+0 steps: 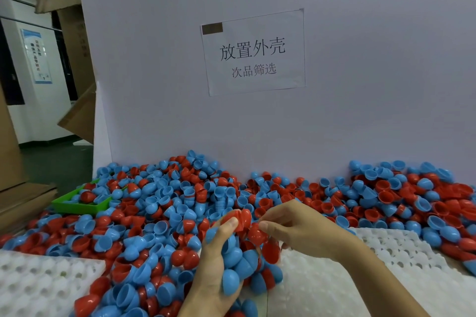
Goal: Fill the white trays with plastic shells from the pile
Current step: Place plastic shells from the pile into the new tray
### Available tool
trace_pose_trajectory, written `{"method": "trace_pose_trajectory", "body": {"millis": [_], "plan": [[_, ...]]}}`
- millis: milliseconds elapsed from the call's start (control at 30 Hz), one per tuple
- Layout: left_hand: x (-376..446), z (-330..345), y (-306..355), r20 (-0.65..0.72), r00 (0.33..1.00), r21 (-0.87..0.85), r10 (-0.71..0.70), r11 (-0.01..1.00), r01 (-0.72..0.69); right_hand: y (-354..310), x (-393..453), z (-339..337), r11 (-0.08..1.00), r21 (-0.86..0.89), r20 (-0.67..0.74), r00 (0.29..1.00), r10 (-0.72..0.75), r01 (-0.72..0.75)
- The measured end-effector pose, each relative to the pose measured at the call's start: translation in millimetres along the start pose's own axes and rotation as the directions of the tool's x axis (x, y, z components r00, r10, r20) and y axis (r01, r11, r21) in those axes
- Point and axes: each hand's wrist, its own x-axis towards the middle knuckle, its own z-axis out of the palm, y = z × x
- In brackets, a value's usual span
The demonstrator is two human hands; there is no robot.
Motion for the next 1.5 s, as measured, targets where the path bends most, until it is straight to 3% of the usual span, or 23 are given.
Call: {"method": "trace_pose_trajectory", "body": {"millis": [300,433,633,867,1067,1167,1300,1400,1500], "plan": [[1,1,-2,-0.017,0.999,0.004,0.050,0.999,-0.050,7,5,6,0.975,0.211,-0.089,0.992,0.092,-0.071],[4,0,-3,-0.043,0.992,0.066,0.116,0.991,-0.113,9,7,5,0.945,0.315,-0.236,0.958,0.163,-0.083],[0,3,-5,0.087,0.990,0.248,0.112,0.960,-0.131,6,9,10,0.957,0.273,-0.324,0.927,0.188,-0.099],[0,-1,-3,0.093,0.993,0.218,0.070,0.972,-0.089,6,11,16,0.957,0.270,-0.294,0.938,0.184,-0.103],[3,-7,5,0.111,0.994,0.110,0.023,0.993,-0.035,13,5,-1,0.854,0.514,-0.291,0.920,0.264,-0.082],[5,-4,0,0.078,0.996,0.161,0.047,0.985,-0.059,13,4,-3,0.742,0.670,-0.289,0.909,0.299,-0.031],[6,4,-7,-0.028,0.995,0.208,0.092,0.974,-0.084,8,7,6,0.659,0.752,-0.269,0.923,0.275,0.023],[5,6,-8,-0.062,0.993,0.217,0.098,0.973,-0.082,4,10,12,0.685,0.727,-0.267,0.936,0.229,0.040],[5,7,-8,-0.067,0.994,0.232,0.088,0.970,-0.071,3,10,16,0.834,0.552,-0.279,0.948,0.154,0.027]]}}
